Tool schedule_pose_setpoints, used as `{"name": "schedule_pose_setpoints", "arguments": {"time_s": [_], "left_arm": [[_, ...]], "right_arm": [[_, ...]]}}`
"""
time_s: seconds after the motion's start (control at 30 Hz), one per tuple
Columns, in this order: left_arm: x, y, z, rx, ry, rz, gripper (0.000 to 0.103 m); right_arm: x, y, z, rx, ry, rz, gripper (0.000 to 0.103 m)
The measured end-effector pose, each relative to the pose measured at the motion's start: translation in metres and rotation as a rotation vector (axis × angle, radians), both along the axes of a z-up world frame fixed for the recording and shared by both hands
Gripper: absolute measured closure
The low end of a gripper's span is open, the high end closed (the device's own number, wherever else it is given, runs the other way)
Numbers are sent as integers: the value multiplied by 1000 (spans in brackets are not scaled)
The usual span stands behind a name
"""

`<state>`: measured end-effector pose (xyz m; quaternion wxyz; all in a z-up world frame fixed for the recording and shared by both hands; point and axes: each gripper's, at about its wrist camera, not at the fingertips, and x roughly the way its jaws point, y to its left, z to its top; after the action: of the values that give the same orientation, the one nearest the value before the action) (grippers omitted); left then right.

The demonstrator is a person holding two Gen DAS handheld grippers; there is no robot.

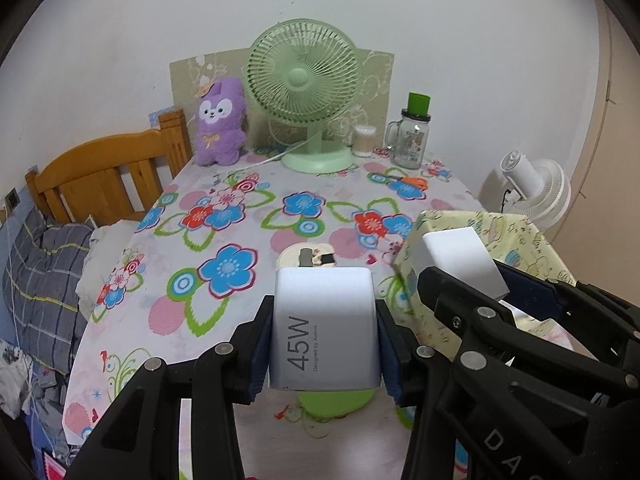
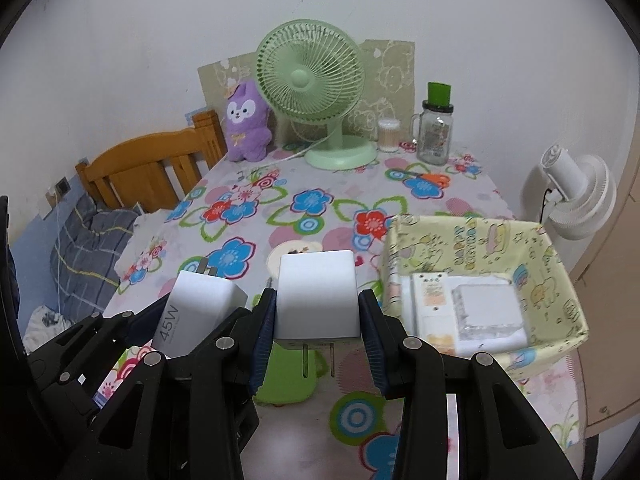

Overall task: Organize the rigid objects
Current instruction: 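Carry the square charger with the left tool while the right tool carries the plug charger toward the yellow box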

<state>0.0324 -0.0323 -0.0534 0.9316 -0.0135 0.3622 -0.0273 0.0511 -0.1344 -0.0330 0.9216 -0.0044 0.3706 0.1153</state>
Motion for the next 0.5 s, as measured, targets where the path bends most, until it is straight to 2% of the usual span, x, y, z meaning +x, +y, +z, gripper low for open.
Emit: {"name": "schedule_pose_setpoints", "arguments": {"time_s": [0.5], "left_arm": [[12,-47,13,6,-26,-55,56]], "right_arm": [[6,-47,13,0,-29,-50,59]]}}
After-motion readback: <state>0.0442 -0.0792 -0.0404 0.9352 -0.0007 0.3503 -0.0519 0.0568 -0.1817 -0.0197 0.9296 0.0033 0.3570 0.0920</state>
